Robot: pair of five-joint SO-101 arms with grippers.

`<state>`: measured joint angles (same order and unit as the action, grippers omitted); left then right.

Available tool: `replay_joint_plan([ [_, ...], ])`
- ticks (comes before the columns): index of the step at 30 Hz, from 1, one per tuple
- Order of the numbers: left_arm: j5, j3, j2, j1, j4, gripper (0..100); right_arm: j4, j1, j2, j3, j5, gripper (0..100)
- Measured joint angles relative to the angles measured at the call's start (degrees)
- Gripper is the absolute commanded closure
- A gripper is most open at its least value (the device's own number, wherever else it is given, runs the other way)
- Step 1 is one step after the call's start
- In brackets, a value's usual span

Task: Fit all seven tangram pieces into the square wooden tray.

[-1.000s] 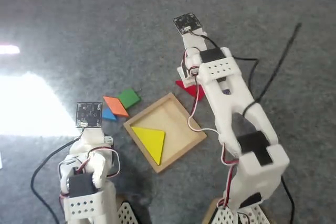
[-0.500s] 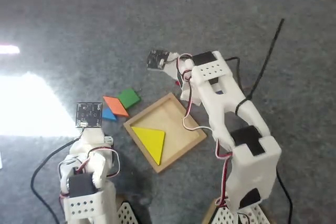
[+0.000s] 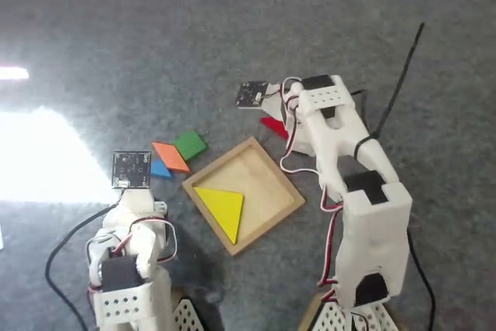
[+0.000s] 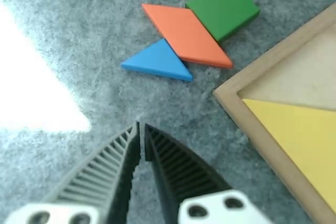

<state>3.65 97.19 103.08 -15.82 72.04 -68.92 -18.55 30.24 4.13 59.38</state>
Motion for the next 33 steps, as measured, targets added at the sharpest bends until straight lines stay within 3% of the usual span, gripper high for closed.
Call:
replay_joint_plan([
  [11,0.00,0.00,0.00,0.00,0.00,99,0.44,-1.23,0.62,2.29,0.53,59.4],
  [16,0.00,0.00,0.00,0.00,0.00,99,2.20,-1.23,2.02,2.64,7.21,70.1],
  [21,0.00,0.00,0.00,0.00,0.00,99,1.93,-1.41,3.08,3.60,13.98,72.4],
  [25,0.00,0.00,0.00,0.00,0.00,99,-0.97,-1.41,3.16,4.31,14.42,72.8],
  [29,0.00,0.00,0.00,0.00,0.00,99,-5.01,-1.41,3.16,5.10,14.15,81.6],
  [33,0.00,0.00,0.00,0.00,0.00,99,-5.71,-1.49,3.16,5.45,8.88,83.3],
])
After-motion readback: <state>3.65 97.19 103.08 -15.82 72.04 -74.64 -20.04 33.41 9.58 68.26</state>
